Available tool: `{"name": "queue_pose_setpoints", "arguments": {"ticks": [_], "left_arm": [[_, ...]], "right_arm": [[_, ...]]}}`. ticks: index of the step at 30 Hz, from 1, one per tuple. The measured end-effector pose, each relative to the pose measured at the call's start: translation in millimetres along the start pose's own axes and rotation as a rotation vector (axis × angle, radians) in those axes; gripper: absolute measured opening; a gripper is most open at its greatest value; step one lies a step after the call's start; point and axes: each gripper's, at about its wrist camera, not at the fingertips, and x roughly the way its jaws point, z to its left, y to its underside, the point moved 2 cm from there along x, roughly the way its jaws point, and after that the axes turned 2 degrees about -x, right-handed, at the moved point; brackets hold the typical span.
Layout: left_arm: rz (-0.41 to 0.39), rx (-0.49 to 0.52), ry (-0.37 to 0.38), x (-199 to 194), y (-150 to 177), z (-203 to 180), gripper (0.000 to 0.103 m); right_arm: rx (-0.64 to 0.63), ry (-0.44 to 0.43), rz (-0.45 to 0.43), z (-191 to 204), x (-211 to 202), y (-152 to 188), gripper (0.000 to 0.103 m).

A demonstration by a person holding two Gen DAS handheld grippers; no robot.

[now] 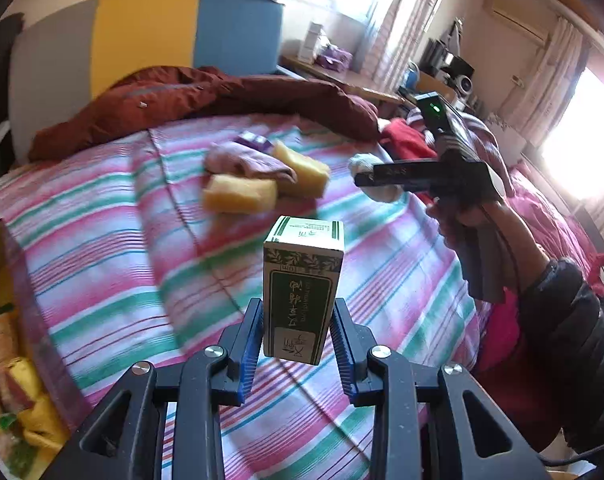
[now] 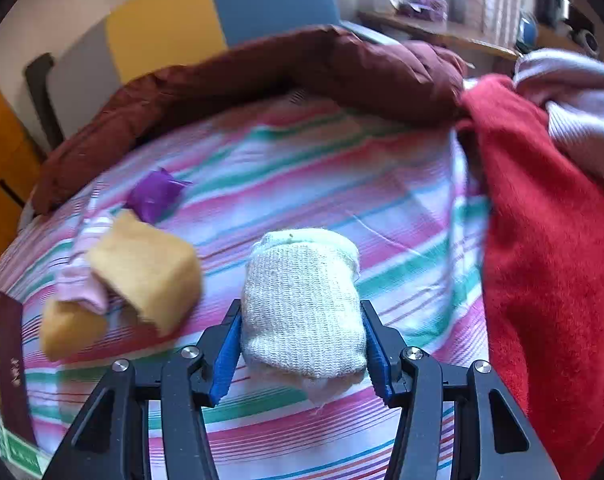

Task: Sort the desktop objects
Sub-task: 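Carry the medicine box and white sock over the gold tray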

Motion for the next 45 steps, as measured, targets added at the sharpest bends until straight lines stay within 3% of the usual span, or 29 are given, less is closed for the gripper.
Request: {"name": "queue_pose_setpoints", "arguments": {"ticks": [11, 20, 33, 45], "left_arm": [[-0.123, -0.129, -0.124, -66.1, 3.6, 53.9, 0.033], [-0.187, -0.246, -0.226, -106.2, 22.6, 102.6, 0.033], [-0.220, -0.418, -0.352, -145.8, 63.3, 164.0, 0.033], [-0.283, -0.431, -0.525, -175.4, 68.0, 184.5, 0.033]], "right_arm": [[-0.050, -0.068, -0.086, 34.2, -31.1, -2.9, 0.055], [-0.138, -0.144, -0.126, 92.9, -65.9, 2.5, 0.055], [-0.343, -0.377, -0.107, 231.0, -98.9, 44.3, 0.055], [-0.479, -0.532, -0.041, 353.0, -96.3, 75.5, 0.055]]}}
